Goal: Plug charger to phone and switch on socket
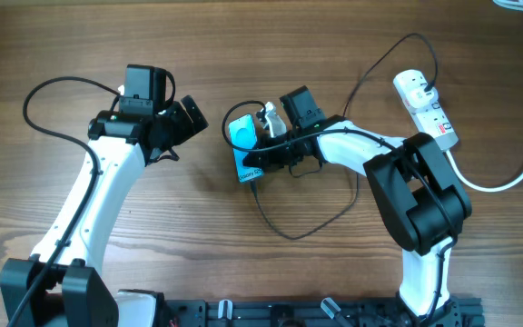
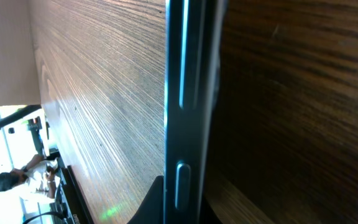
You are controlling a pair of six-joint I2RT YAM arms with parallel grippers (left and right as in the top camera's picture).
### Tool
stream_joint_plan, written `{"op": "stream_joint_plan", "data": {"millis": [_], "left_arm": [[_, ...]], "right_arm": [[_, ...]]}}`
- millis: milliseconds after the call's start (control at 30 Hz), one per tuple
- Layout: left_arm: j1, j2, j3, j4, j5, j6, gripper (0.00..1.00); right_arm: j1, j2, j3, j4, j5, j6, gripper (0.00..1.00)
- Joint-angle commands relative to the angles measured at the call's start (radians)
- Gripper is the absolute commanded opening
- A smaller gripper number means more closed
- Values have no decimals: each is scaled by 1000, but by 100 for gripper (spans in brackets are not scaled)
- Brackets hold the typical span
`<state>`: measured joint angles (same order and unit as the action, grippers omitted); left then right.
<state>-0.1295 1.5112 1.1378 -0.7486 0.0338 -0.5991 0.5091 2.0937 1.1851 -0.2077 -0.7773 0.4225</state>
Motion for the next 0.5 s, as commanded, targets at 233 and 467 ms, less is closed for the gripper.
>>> {"op": "stream_joint_plan", "data": {"millis": [233,467], "left_arm": [[5,4,6,0,-17,16,100],[5,4,6,0,-17,16,100]], "right_arm": [[4,59,-16,-13,127,-28,4],[4,59,-16,-13,134,-26,4]]}}
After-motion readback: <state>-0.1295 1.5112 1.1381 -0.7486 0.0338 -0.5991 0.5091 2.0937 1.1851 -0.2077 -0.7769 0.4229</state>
